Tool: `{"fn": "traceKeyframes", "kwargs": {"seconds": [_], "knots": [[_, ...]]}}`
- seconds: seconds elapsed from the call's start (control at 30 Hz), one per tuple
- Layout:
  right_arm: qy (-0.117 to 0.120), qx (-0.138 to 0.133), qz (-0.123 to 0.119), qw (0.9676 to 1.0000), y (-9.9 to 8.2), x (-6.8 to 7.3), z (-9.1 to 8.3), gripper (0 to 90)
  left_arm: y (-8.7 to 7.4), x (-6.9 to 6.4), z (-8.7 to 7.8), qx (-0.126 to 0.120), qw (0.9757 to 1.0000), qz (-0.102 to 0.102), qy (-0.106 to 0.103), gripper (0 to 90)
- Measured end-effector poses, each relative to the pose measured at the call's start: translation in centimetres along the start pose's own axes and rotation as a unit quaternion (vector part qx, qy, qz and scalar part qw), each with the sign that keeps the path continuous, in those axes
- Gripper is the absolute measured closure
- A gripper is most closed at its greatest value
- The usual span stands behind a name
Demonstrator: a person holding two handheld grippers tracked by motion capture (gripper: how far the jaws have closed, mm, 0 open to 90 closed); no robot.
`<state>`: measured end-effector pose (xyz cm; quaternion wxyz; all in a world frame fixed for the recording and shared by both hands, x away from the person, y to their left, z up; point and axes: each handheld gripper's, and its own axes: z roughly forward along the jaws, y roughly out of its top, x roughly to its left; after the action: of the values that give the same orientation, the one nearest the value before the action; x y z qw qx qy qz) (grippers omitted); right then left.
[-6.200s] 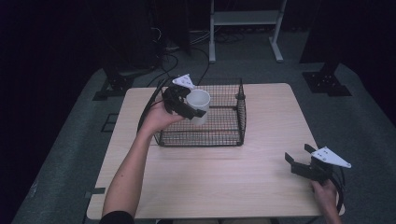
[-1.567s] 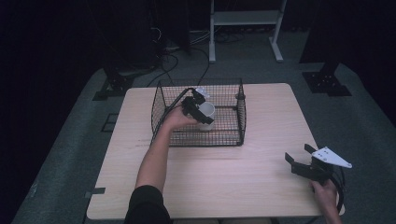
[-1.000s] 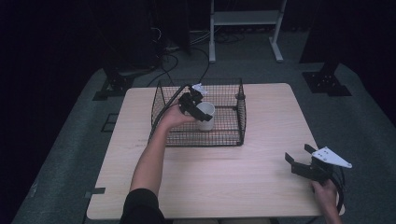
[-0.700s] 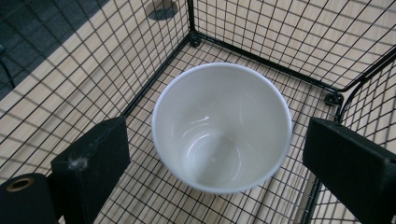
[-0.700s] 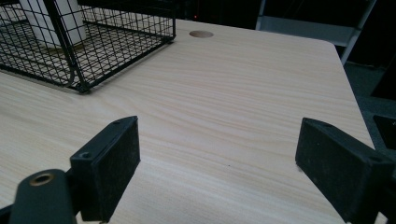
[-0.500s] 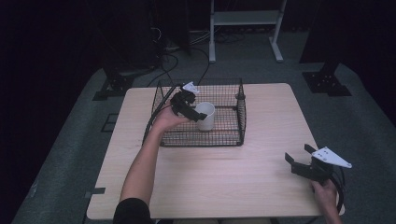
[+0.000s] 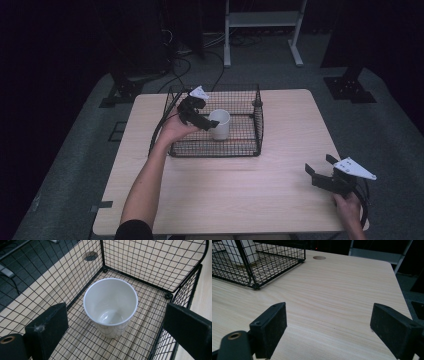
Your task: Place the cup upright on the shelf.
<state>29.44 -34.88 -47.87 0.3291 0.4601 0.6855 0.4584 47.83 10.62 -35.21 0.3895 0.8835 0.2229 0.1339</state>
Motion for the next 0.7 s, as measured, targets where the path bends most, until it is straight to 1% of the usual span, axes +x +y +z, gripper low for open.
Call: {"fn": "traceKeyframes", "kwargs": {"seconds": [0.13,0.2,0.23,0.3,0.37,0.43,0.5,0.6,0.7], "knots": [[0.0,0.0,0.0,1.0,0.0,0.0,0.0,13.0,-0.3,-0.5,-0.5,-0.008,0.9999,0.004,0.005,5.3],[0.0,0.0,-0.001,1.0,0.0,0.0,0.0,13.1,-0.5,-0.7,-0.9,-0.008,0.9999,0.005,0.01,5.3],[0.0,0.0,-0.001,1.0,0.0,0.0,0.0,13.0,-0.7,-0.8,-1.1,-0.009,0.9999,0.001,0.01,5.3],[0.0,0.0,-0.001,1.0,0.0,0.0,0.0,13.0,-1.0,-1.1,-1.4,-0.009,0.9998,0.001,0.016,5.3],[0.001,0.0,-0.001,1.0,0.0,0.0,0.0,13.0,-1.3,-1.3,-1.8,-0.012,0.9997,0.0,0.02,5.3],[0.001,0.001,-0.001,1.0,0.0,0.0,0.0,13.1,-1.7,-1.4,-2.3,-0.016,0.9996,-0.006,0.021,5.3],[0.0,0.001,0.0,1.0,0.0,0.0,0.0,13.1,-1.9,-1.6,-2.8,-0.024,0.9993,-0.006,0.026,5.3],[0.0,0.001,-0.001,1.0,0.0,0.0,0.0,13.0,-2.3,-1.9,-3.3,-0.032,0.9991,-0.009,0.028,5.3],[0.0,0.001,0.0,1.0,0.0,0.0,0.0,13.1,-2.4,-2.2,-3.6,-0.032,0.999,-0.009,0.029,5.3]]}}
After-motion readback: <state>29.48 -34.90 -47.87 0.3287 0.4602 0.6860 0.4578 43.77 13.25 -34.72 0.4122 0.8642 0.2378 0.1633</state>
